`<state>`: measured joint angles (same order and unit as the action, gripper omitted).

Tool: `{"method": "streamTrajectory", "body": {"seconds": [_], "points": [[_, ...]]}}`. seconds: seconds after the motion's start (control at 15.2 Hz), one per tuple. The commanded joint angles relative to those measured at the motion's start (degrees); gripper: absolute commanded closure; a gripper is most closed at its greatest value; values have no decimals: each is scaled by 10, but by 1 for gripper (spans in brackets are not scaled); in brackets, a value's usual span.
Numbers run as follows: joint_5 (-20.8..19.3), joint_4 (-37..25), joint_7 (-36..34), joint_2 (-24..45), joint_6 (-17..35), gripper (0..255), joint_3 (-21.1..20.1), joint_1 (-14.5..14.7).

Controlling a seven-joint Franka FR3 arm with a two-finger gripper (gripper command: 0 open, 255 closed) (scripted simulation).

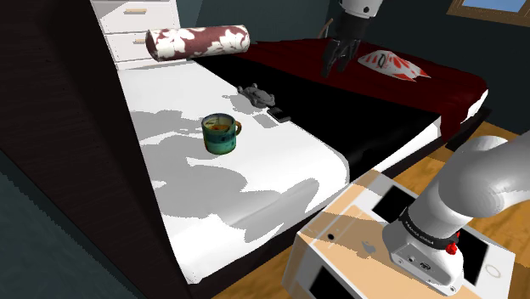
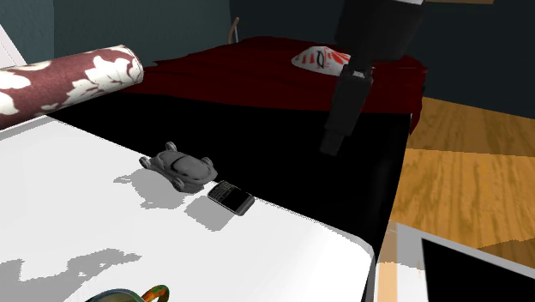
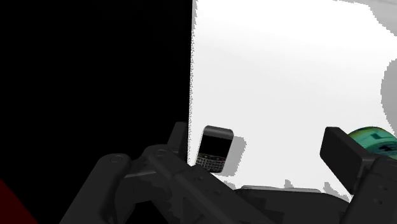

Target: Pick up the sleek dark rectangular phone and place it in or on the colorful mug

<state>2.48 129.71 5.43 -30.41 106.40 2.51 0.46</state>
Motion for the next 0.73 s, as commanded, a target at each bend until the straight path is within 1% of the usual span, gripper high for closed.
{"method": "streamTrajectory", "body": {"seconds": [0.0, 0.33, 0.66], "points": [[-3, 1, -8, 36, 32, 0, -7, 1], [-14, -26, -26, 137, 93, 0, -17, 1], [-30, -72, -47, 243, 141, 0, -25, 0]]}}
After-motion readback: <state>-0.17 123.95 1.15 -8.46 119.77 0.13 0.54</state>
